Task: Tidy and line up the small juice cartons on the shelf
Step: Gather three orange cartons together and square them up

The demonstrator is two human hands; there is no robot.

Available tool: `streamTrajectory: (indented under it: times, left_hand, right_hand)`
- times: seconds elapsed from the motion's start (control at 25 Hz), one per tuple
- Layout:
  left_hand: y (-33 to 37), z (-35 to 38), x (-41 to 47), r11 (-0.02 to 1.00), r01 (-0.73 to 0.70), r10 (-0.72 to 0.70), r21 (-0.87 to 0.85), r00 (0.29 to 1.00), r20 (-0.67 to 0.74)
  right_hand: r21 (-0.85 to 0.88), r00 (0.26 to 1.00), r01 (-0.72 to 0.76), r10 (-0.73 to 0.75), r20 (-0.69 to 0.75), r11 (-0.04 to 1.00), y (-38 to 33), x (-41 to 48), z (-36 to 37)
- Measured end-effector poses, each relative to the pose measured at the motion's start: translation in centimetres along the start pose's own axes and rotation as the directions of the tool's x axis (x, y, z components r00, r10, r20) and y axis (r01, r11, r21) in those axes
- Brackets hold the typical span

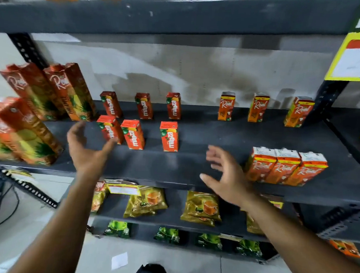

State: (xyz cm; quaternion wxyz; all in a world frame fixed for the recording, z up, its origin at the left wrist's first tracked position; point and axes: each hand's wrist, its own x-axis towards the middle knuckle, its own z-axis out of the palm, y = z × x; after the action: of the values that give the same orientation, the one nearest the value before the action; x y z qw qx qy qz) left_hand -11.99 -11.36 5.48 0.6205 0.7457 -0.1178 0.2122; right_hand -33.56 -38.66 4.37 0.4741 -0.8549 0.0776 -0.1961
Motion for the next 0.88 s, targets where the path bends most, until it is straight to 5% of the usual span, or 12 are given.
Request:
streamTrajectory:
  times: [0.12,0.32,0.48,0.76,0.88]
  left_hand:
    - [-1.6,-1.4,6.8,0.98,0.195,-0.18,-0.05,0.96,0.213]
    - [-5.1,-0.5,11.4,0.945,0.304,-0.31,0.123,0.707,0.636]
    - [-7.0,0.6,12.0,0.967,0.191,-0.253,0.168,0.66,0.707]
    - [-8.0,3.3,11.5,0.962,0.259,-0.199,0.09,0.435,0.878]
    - [-8.0,3.6,11.0,0.934,0.345,-0.232,0.089,0.401,0.886]
  right_hand:
    - [0.081,0.98,-0.194,0.189,0.06,0.978,-1.2,7.2,2.3]
    - [-0.047,0.948,-0.291,0.294,0.122,0.956,-1.0,13.8,6.7]
    - [-0.086,0.927,-0.364,0.37,0.063,0.927,-0.7,15.4,9.9]
    - [0.02,0.933,-0.353,0.35,0.087,0.935,-1.3,16.5,13.9]
    - [0.057,0.936,-0.349,0.345,0.075,0.935,-1.5,16.2,15.3]
